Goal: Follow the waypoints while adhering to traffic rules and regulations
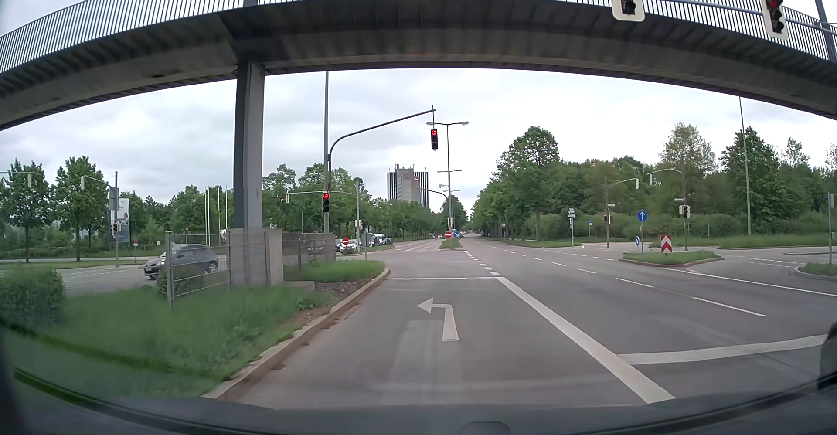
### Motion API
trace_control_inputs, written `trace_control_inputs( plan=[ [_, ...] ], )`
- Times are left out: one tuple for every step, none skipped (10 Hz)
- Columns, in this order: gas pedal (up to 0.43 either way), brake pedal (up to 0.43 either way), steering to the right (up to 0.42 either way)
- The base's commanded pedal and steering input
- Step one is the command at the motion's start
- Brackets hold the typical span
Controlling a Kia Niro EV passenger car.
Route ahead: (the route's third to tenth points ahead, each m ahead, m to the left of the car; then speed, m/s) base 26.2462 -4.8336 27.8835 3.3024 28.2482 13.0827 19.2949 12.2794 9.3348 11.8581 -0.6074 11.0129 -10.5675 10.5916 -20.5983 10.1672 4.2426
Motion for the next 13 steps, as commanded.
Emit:
trace_control_inputs(
  plan=[
    [0.0,0.012,0.001],
    [0.0,0.012,0.002],
    [0.0,0.012,0.002],
    [0.0,0.012,0.002],
    [0.0,0.012,0.002],
    [0.0,0.012,0.002],
    [0.0,0.012,0.002],
    [0.0,0.018,0.002],
    [0.0,0.018,0.002],
    [0.0,0.018,0.002],
    [0.0,0.03,0.002],
    [0.0,0.03,0.002],
    [0.0,0.03,0.002]
  ],
)
